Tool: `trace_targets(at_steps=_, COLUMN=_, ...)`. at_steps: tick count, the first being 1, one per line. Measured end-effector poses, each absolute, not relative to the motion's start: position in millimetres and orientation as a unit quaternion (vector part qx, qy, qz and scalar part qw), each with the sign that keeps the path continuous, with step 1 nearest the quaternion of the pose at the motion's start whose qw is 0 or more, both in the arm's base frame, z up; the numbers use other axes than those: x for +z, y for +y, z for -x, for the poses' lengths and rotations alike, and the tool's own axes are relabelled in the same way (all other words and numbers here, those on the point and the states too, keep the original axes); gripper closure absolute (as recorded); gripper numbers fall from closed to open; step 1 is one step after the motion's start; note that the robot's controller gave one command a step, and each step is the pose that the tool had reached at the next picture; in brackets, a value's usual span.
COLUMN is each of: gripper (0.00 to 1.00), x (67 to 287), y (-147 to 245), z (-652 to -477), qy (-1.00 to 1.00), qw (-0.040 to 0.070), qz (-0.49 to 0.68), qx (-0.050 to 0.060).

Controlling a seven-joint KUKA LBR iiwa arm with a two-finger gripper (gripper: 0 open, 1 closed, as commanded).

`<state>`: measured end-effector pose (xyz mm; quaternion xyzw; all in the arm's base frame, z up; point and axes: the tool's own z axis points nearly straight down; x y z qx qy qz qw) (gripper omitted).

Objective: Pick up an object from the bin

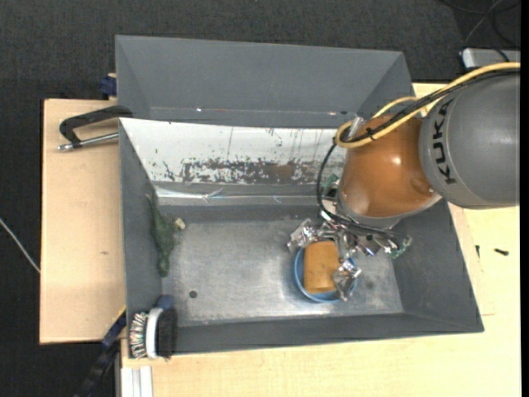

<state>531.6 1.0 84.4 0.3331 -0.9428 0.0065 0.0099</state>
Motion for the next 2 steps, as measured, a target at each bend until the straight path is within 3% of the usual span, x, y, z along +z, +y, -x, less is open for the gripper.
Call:
trace_targets(at_steps=1, gripper=1.0, x=84, y=1, z=-531.5, qy=-0.943, qw=0.01, qz=-0.333, qx=0.007)
trace_targets(at_steps=2, gripper=1.0, x=231, y=9, z=-539.5, qy=-0.942, qw=-0.007, qz=-0.334, qx=0.002)
